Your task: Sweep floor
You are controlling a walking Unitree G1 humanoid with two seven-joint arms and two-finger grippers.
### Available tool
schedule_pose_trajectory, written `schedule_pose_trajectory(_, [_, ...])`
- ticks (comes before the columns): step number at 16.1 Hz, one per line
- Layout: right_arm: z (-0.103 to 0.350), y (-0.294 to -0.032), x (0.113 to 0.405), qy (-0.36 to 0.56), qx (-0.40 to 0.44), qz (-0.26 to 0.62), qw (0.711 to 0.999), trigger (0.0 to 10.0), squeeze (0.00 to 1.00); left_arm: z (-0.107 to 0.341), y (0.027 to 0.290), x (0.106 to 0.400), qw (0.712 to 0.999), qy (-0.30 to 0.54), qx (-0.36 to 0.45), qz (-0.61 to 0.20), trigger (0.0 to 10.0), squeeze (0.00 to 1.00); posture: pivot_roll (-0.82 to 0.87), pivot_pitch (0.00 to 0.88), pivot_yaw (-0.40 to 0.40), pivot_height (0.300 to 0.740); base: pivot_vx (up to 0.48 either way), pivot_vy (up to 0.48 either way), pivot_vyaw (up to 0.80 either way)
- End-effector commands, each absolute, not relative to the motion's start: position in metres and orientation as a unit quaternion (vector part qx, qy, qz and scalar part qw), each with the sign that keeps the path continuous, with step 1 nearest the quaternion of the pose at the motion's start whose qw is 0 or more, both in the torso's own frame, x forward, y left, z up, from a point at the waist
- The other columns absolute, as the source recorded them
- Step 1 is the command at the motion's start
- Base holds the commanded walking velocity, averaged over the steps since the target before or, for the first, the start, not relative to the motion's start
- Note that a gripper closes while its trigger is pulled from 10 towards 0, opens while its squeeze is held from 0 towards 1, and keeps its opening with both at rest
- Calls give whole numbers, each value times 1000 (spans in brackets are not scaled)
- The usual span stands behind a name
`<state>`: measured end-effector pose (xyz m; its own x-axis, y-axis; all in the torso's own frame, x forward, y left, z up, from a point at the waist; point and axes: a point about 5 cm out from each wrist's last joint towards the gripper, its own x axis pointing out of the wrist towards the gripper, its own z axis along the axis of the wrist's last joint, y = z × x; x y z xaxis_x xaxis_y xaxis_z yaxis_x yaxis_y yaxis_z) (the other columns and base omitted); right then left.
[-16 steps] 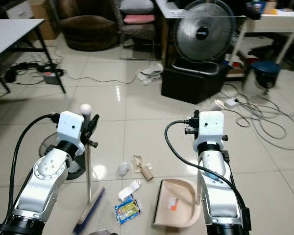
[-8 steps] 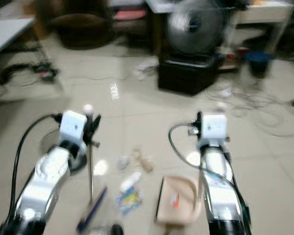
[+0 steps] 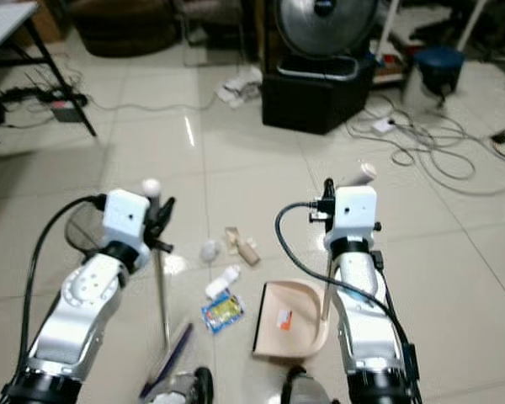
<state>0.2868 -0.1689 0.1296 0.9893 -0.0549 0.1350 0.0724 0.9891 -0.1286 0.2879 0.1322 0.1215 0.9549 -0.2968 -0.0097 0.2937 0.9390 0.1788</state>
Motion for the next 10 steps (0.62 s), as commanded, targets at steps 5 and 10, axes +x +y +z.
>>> schedule_pose_trajectory(5, [133, -163, 280, -65, -52, -24, 996, 10000, 0, 132, 135, 286, 983, -35, 107, -145, 10000, 0, -3, 162, 80, 740, 55, 0, 0])
schedule_pose_trajectory(10, [134, -166, 277, -60, -53, -30, 996, 10000, 0, 134, 129, 287, 982, -41, 104, -152, 10000, 0, -9, 161, 83, 740, 305, 0, 0])
